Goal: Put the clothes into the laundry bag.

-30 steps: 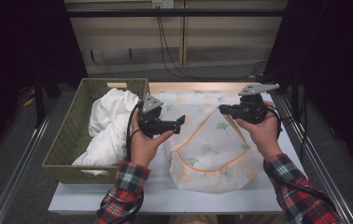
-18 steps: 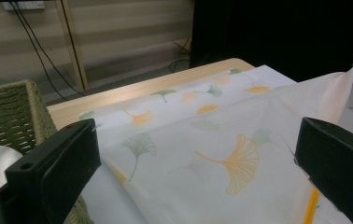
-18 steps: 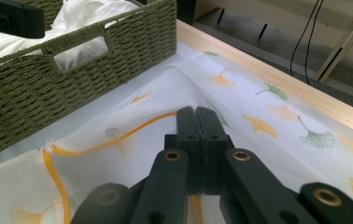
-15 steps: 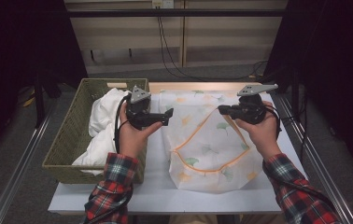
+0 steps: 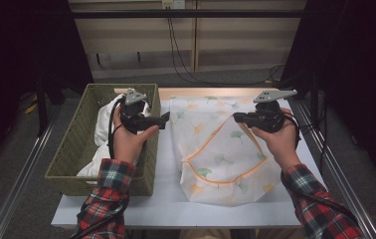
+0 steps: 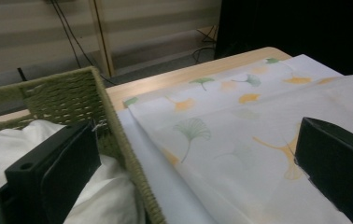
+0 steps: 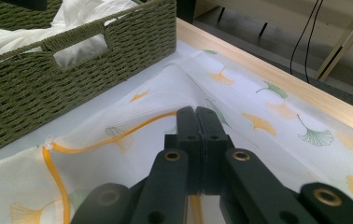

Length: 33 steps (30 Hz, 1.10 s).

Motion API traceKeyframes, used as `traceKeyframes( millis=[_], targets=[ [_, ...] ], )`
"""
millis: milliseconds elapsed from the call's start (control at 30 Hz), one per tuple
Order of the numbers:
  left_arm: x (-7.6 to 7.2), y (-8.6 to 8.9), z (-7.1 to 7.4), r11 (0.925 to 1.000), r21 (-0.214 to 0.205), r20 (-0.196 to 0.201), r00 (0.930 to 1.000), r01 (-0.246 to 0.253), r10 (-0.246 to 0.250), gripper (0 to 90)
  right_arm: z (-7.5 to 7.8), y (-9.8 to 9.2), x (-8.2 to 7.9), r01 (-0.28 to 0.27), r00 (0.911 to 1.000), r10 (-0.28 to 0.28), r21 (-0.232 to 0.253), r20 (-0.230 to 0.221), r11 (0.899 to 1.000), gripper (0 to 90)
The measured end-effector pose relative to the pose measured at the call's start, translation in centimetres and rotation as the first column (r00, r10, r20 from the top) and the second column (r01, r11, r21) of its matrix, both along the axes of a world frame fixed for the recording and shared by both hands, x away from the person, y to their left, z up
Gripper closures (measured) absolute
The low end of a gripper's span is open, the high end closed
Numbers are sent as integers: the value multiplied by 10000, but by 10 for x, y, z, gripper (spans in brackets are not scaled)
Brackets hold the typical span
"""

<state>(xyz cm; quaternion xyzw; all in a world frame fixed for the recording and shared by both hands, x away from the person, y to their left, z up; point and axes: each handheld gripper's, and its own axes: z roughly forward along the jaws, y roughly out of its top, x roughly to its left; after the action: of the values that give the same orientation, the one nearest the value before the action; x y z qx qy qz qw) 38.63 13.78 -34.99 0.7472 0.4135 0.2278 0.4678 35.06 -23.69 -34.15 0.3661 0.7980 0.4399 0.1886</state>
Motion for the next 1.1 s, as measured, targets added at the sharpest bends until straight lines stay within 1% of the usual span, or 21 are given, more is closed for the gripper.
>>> traceKeyframes(
  millis=[33,167,267,333,400,433,500,533,567,633,767,833,867,900,933,967,1000,1067,1100],
  targets=[
    [0,2,1,9999,-57,25,9999,-99,100,1,0,0,0,-16,10000,16,6,-5,10000,894],
    [4,13,2,9994,105,18,9995,-323,322,1,0,-1,0,-17,10000,17,-10,-10,10000,894],
    [7,21,0,9982,295,-36,9987,-513,515,1,0,-1,0,-17,10000,17,-36,-9,10000,894],
    [8,26,-2,9966,504,-89,9978,-649,654,1,0,-2,0,-1,10000,1,-40,-21,10000,894],
    [8,28,-3,9959,547,-116,9973,-715,723,1,0,-2,0,-2,10000,1,-53,-23,10000,894],
    [10,34,-5,9938,650,-184,9957,-898,911,1,0,-3,0,7,10000,-8,-62,-36,10000,894],
    [12,39,-8,9913,846,-248,9943,-1008,1032,1,0,-3,0,0,10000,-1,-106,-41,9999,894],
    [13,41,-10,9906,847,-285,9935,-1074,1101,1,0,-3,0,-9,10000,8,-105,-41,9999,894],
    [13,43,-11,9888,944,-301,9925,-1152,1185,1,0,-3,0,-4,10000,4,-97,-45,10000,894],
    [15,47,-15,9865,944,-308,9900,-1339,1373,1,0,-3,0,2,10000,-3,-111,-53,9999,894],
    [18,55,-21,9796,1334,-421,9867,-1505,1573,2,1,-3,0,-2,10000,1,-118,-35,9999,894],
    [20,57,-25,9738,1609,-471,9843,-1608,1704,2,1,-2,0,-7,10000,6,-129,-26,9999,894],
    [21,58,-26,9696,1807,-496,9830,-1650,1765,2,1,-2,0,-12,10000,12,-135,-23,9999,894],
    [22,59,-29,9672,1906,-470,9826,-1676,1796,2,1,-2,0,-12,10000,12,-121,-19,9999,894],
    [23,60,-30,9651,1990,-545,9813,-1704,1845,2,1,-2,0,-21,10000,21,-114,-24,9999,894],
    [24,62,-33,9632,2021,-638,9791,-1769,1932,2,1,-2,1,-40,10000,40,-137,-15,9999,894],
    [25,63,-34,9598,2101,-664,9768,-1860,2038,2,0,-2,0,-43,10000,43,-136,-35,9999,894],
    [27,65,-39,9575,2196,-776,9750,-1868,2080,2,0,-3,0,-49,10000,48,-136,-54,9999,894],
    [28,65,-41,9591,2083,-887,9728,-1919,2139,2,-1,-3,0,-43,10000,42,-127,-45,9999,894]
  ],
)
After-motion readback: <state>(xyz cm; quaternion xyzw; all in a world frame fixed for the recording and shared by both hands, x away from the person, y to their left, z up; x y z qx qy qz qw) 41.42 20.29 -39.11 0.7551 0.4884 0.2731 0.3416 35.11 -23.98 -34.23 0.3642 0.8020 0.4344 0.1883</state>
